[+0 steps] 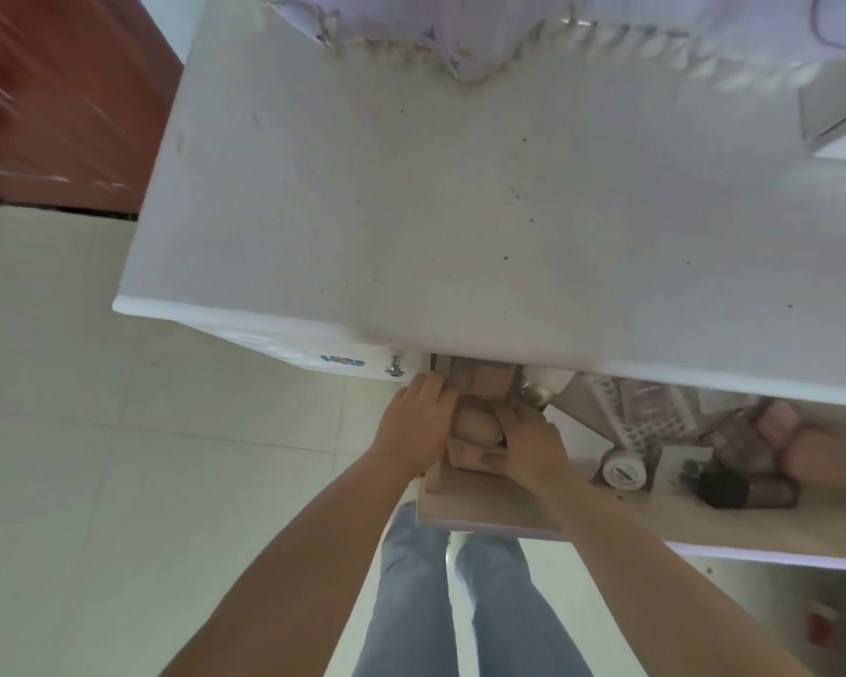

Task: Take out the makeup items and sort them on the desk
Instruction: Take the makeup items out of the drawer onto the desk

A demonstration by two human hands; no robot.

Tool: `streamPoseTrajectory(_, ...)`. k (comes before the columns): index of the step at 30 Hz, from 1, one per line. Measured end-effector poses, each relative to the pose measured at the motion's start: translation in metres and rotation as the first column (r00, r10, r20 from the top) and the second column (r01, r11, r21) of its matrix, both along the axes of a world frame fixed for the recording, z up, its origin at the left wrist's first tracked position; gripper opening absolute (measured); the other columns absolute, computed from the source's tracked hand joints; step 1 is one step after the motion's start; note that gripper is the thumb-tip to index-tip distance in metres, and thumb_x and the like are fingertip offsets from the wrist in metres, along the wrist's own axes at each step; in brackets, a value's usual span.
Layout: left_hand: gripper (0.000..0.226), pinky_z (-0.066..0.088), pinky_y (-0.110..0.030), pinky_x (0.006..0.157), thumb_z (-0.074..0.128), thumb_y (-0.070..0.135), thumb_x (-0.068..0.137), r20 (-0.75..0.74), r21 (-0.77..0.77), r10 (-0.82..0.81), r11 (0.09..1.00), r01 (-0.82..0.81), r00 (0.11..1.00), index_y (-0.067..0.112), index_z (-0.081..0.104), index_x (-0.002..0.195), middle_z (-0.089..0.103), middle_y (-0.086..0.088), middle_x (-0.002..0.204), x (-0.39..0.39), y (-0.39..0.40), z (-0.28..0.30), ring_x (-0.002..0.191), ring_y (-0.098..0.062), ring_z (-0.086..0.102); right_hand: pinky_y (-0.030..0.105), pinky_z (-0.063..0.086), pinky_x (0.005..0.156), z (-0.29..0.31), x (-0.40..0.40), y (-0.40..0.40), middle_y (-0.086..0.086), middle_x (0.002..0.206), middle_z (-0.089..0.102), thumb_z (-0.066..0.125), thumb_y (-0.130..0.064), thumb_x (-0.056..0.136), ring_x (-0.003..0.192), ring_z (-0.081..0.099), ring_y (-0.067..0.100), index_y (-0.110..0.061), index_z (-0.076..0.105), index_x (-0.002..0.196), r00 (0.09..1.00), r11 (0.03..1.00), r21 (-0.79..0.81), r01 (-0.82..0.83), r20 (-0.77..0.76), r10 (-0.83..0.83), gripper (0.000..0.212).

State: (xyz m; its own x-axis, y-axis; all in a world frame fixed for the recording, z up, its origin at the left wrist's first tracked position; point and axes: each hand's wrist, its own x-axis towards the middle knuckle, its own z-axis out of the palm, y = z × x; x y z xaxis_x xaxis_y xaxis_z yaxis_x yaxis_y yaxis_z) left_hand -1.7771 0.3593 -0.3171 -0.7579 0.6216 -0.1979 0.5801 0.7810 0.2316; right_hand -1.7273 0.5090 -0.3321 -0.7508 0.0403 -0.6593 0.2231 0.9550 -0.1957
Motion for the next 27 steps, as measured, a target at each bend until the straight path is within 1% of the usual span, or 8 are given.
streamPoseTrajectory(6, 0.044, 0.043, -0.017, 0.048, 0.086, 0.021, 0.025, 0.026, 0.009, -0.015, 1.000, 0.015, 1.000, 0.017, 0.067, 0.065, 0.062, 0.000, 0.068, -0.001, -0.005, -0.005, 0.066, -0.016, 0.054, 0.029, 0.036, 0.090, -0.007, 0.001, 0.000, 0.013, 0.131, 0.046, 0.055, -0.036, 0.085, 0.119, 0.046, 0.026, -0.010, 0.041, 0.130, 0.998, 0.998, -0.009, -0.066, 0.012, 0.066, 0.054)
streamPoseTrajectory(10, 0.041, 0.039, -0.023, 0.057, 0.077, 0.007, 0.025, -0.083, 0.009, -0.031, 0.999, 0.031, 0.996, 0.012, 0.065, 0.064, 0.061, -0.005, 0.066, 0.007, 0.003, -0.006, 0.071, -0.019, 0.036, 0.024, 0.028, 0.068, 0.004, 0.015, 0.018, 0.013, 0.113, 0.049, 0.059, -0.033, 0.081, 0.107, 0.049, 0.026, -0.003, 0.053, 0.112, 0.987, 0.967, -0.201, 0.159, 0.012, -0.159, 0.043)
streamPoseTrajectory(14, 0.042, 0.031, -0.025, 0.066, 0.079, 0.009, 0.026, -0.011, -0.042, -0.073, 0.996, 0.073, 0.997, 0.010, 0.066, 0.066, 0.064, -0.008, 0.071, 0.020, 0.016, -0.008, 0.075, -0.023, 0.046, 0.017, 0.031, 0.058, 0.019, 0.038, 0.055, 0.009, 0.089, 0.054, 0.067, -0.015, 0.080, 0.086, 0.052, 0.020, -0.004, 0.064, 0.091, 0.910, 0.878, -0.293, 0.380, -0.050, -0.411, 0.016)
streamPoseTrajectory(16, 0.041, 0.042, -0.027, 0.077, 0.078, 0.010, 0.050, 0.080, -0.105, -0.049, 0.993, 0.057, 0.996, 0.007, 0.067, 0.090, 0.064, -0.011, 0.092, 0.028, 0.031, 0.001, 0.086, -0.026, 0.058, 0.008, 0.037, 0.060, 0.022, 0.050, 0.075, 0.001, 0.087, 0.058, 0.071, -0.011, 0.077, 0.085, 0.052, 0.015, -0.006, 0.067, 0.097, 0.787, 0.737, -0.350, 0.578, -0.001, -0.618, 0.021)
streamPoseTrajectory(18, 0.040, 0.039, -0.033, 0.094, 0.051, 0.004, 0.083, 0.275, -0.196, -0.002, 0.979, 0.058, 0.962, 0.006, 0.049, 0.123, 0.051, -0.013, 0.123, 0.038, 0.047, -0.003, 0.114, -0.028, 0.048, 0.015, 0.044, 0.061, 0.021, 0.059, 0.093, 0.000, 0.081, 0.059, 0.073, -0.006, 0.073, 0.081, 0.054, 0.017, -0.012, 0.064, 0.093, 0.598, 0.515, -0.429, 0.742, 0.074, -0.798, 0.022)
streamPoseTrajectory(20, 0.042, 0.037, -0.038, 0.098, 0.037, 0.004, 0.090, 0.397, -0.265, 0.052, 0.962, 0.061, 0.916, 0.010, 0.039, 0.132, 0.042, -0.011, 0.133, 0.045, 0.062, -0.009, 0.123, -0.028, 0.039, 0.010, 0.047, 0.048, 0.017, 0.065, 0.106, 0.003, 0.073, 0.058, 0.069, -0.002, 0.075, 0.071, 0.055, 0.019, -0.011, 0.059, 0.090, 0.383, 0.274, -0.493, 0.826, 0.135, -0.914, 0.021)
streamPoseTrajectory(24, 0.045, 0.040, -0.044, 0.097, 0.036, 0.003, 0.089, 0.342, -0.181, -0.069, 0.974, 0.137, 0.937, 0.011, 0.041, 0.133, 0.039, -0.009, 0.139, 0.047, 0.097, -0.026, 0.126, -0.028, 0.036, 0.018, 0.050, 0.051, 0.009, 0.067, 0.123, -0.006, 0.052, 0.066, 0.055, -0.009, 0.089, 0.061, 0.060, 0.016, -0.011, 0.058, 0.079, 0.061, -0.156, -0.605, 0.781, 0.322, -0.945, 0.011)
streamPoseTrajectory(27, 0.048, 0.038, -0.033, 0.086, 0.031, 0.013, 0.067, 0.170, -0.156, -0.318, 0.926, 0.344, 0.933, 0.018, 0.075, 0.086, 0.071, 0.001, 0.091, 0.047, 0.130, -0.032, 0.098, -0.019, 0.052, 0.011, 0.046, 0.041, 0.014, 0.062, 0.135, -0.005, 0.054, 0.064, 0.043, -0.018, 0.096, 0.043, 0.059, -0.001, -0.016, 0.053, 0.079, -0.005, -0.236, -0.635, 0.736, 0.344, -0.939, 0.020)
